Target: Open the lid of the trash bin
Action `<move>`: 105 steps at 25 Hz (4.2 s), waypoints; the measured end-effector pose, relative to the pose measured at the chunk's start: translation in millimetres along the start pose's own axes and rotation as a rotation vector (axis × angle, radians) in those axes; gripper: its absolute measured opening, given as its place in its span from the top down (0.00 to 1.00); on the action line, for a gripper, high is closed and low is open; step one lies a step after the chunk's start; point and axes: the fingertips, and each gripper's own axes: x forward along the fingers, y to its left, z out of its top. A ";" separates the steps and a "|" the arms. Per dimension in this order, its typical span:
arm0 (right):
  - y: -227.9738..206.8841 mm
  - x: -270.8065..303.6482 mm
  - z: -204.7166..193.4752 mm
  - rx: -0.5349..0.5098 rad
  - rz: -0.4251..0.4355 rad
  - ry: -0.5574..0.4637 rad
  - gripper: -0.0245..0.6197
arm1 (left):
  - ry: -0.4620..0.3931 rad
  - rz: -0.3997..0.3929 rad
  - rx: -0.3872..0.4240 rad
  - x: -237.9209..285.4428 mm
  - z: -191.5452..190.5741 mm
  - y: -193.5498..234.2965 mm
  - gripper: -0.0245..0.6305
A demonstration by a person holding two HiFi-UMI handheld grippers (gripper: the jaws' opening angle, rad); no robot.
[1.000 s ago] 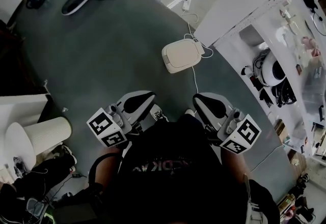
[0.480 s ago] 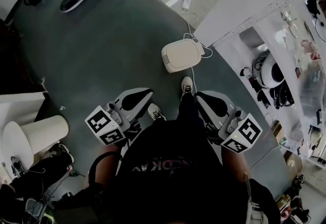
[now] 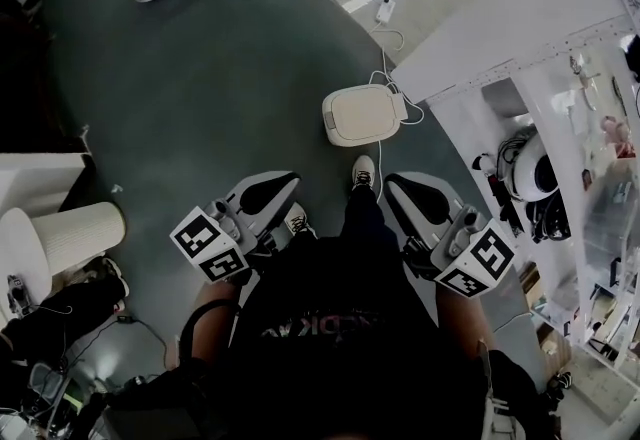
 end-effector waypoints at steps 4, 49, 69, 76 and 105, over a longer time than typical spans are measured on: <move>-21.6 4.0 -5.6 0.024 0.000 0.017 0.95 | 0.013 0.033 -0.028 14.6 -7.3 23.3 0.96; -261.1 16.4 -133.7 0.265 -0.012 0.272 0.95 | 0.353 0.341 -0.182 183.2 -240.5 320.5 0.95; -323.1 20.9 -213.8 0.386 -0.052 0.369 0.95 | 0.531 0.518 -0.332 188.5 -372.4 458.7 0.78; -337.6 20.6 -234.6 0.419 -0.059 0.400 0.95 | 0.591 0.533 -0.324 194.7 -398.6 488.6 0.78; -328.4 24.4 -241.8 0.420 -0.006 0.428 0.95 | 0.677 0.498 -0.305 202.7 -412.1 491.4 0.85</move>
